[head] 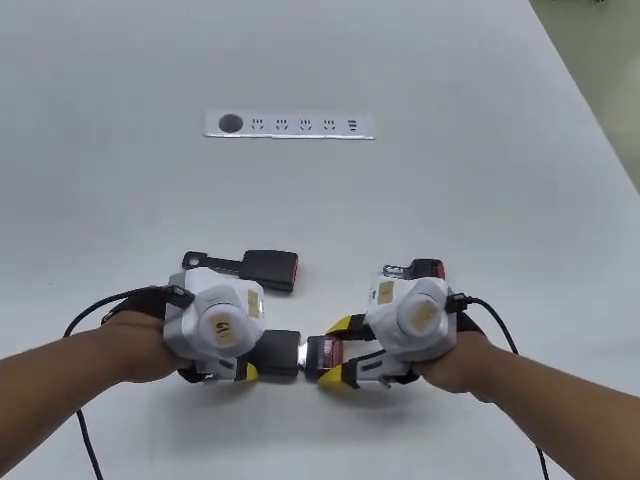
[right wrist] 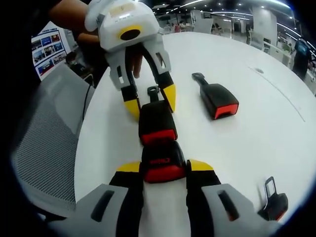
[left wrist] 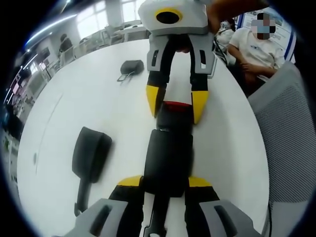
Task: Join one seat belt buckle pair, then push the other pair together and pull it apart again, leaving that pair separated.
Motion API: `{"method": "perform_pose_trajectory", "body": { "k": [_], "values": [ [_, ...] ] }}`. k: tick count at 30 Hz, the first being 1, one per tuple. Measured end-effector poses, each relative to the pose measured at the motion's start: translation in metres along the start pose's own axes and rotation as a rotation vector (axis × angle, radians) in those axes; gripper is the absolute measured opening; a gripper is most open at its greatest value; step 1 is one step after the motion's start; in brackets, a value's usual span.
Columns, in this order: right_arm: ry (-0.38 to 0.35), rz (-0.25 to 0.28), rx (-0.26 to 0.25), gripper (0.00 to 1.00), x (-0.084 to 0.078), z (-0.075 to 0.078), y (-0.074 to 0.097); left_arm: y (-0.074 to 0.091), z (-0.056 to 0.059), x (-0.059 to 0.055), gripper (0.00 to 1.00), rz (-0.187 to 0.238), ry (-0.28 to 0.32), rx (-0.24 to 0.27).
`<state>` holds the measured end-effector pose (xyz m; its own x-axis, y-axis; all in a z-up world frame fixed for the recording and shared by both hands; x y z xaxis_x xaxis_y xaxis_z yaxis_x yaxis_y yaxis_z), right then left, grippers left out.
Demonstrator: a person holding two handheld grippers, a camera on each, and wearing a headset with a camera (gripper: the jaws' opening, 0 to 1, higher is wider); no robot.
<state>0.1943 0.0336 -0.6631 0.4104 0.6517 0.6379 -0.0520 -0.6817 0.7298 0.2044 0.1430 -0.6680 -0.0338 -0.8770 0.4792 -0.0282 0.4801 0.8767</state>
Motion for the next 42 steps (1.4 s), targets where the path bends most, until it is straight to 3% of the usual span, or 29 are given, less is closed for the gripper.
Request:
{"method": "perform_pose_trajectory", "body": {
  "k": [15,20,31,42],
  "values": [
    [0.020,-0.008,-0.014,0.32,-0.0036,-0.0007,-0.0022,0.0001,-0.0017,-0.0016,0.32,-0.001,-0.014,-0.014],
    [0.048,-0.001,-0.024,0.32,-0.0041,-0.0016,-0.0035,0.0015,-0.0012,-0.0029,0.32,0.025,-0.001,-0.006],
    [0.040,0.048,-0.013,0.31,-0.0049,-0.0020,-0.0020,0.0028,-0.0024,-0.0034,0.31,0.055,-0.005,-0.012],
    [0.031,0.085,-0.017,0.32,-0.0045,-0.0016,-0.0017,0.0037,-0.0022,-0.0020,0.31,0.060,0.002,-0.015]
  ]
}}
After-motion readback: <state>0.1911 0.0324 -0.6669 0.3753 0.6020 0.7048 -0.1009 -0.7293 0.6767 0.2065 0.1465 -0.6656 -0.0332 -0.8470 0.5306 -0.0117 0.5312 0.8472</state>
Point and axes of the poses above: the centre of the closed fingertips' face, and the gripper's own axes: y roughly backward along the fingers, z roughly to its right, x roughly out of its top, the point moved 3 cm from there along y, roughly backward along the fingers, and after that the axes turned 6 degrees about -y, right-handed, at the moved point
